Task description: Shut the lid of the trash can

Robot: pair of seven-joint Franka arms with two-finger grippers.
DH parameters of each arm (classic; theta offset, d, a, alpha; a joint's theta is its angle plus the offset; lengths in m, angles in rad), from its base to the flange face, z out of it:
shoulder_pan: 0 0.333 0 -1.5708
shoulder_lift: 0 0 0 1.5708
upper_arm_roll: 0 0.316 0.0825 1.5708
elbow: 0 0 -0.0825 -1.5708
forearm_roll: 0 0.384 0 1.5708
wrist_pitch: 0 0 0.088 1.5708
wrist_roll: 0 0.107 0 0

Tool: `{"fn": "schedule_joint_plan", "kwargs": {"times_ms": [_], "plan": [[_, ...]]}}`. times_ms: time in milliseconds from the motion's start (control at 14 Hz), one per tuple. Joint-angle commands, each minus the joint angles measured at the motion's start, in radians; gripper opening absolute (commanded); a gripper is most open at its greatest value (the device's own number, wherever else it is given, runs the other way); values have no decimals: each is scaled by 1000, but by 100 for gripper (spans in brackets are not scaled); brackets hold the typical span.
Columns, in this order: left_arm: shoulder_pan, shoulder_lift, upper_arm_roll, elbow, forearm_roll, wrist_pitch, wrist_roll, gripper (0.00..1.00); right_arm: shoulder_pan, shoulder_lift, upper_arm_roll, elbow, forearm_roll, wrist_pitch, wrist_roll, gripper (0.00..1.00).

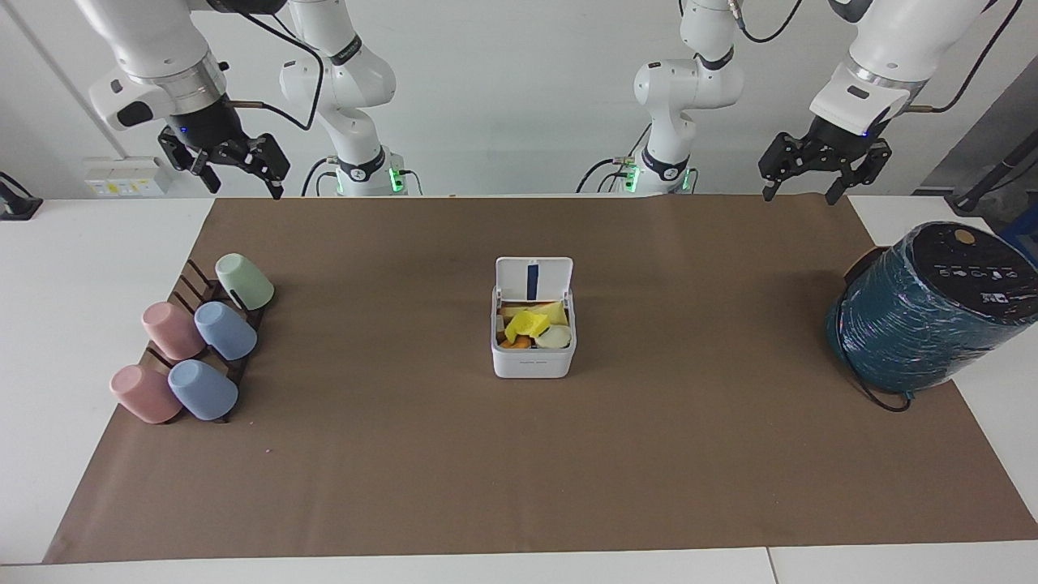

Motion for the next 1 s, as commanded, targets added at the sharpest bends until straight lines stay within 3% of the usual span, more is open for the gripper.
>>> {"fn": "schedule_joint_plan", "kwargs": {"times_ms": [0,214,500,643,929], "plan": [[-40,-14,-14,-12,11,9,3,100,-2,-23,0,-26,9,8,14,100],[-74,-12,-20,-18,-28,63,-5,100,-2,-24,0,-26,9,8,14,100],[-207,-54,-23,-118,-28,187,-81,99,-2,-23,0,-26,9,8,14,100],[-282,-86,-23,-200,-28,285,-95,68,-2,-24,0,-26,9,8,14,100],[-397,-57,-25,-265,-28,422,-150,39,-2,-23,0,-26,9,8,14,100]]}}
